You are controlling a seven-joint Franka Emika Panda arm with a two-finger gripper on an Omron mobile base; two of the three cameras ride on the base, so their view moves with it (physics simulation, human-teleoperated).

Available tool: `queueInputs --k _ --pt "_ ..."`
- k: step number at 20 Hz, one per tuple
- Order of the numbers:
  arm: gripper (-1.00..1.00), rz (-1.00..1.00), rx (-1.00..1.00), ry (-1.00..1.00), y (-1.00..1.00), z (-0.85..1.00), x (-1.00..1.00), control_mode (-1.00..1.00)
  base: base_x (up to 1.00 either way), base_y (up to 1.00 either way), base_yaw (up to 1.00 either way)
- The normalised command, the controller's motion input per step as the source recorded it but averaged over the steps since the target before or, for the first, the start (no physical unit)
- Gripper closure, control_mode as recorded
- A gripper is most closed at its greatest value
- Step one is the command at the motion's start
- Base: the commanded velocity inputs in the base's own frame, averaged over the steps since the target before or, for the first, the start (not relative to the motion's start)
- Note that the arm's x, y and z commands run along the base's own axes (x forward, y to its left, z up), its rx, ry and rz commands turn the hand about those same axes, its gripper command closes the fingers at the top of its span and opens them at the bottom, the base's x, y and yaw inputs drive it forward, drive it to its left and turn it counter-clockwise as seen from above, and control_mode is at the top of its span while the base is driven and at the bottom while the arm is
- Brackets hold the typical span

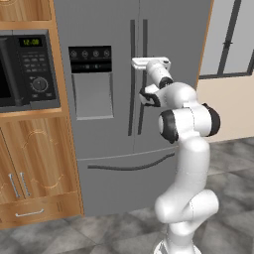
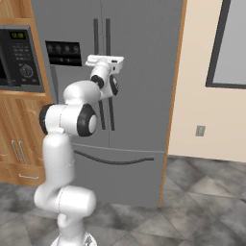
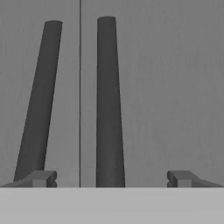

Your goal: Retrieve the steak from the fridge and place it on the saucepan with marinade on the stove.

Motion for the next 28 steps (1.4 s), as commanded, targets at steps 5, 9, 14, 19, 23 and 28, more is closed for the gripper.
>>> queueInputs --k 5,9,14,19,23,28 --pt "-1.0 0.01 0.0 0.0 0.0 0.0 0.4 -1.0 0.0 0.0 0.0" --pt "-1.0 0.02 0.0 0.0 0.0 0.0 0.4 -1.0 0.0 0.0 0.0" --pt "-1.0 0.02 0.0 0.0 0.0 0.0 0.33 -1.0 0.0 0.0 0.0" --pt "-1.0 0.01 0.0 0.0 0.0 0.0 0.03 -1.0 0.0 0.0 0.0" --pt "-1.0 0.0 0.0 0.0 0.0 0.0 0.0 -1.0 0.0 0.0 0.0" --pt "-1.0 0.0 0.0 0.0 0.0 0.0 0.0 -1.0 0.0 0.0 0.0"
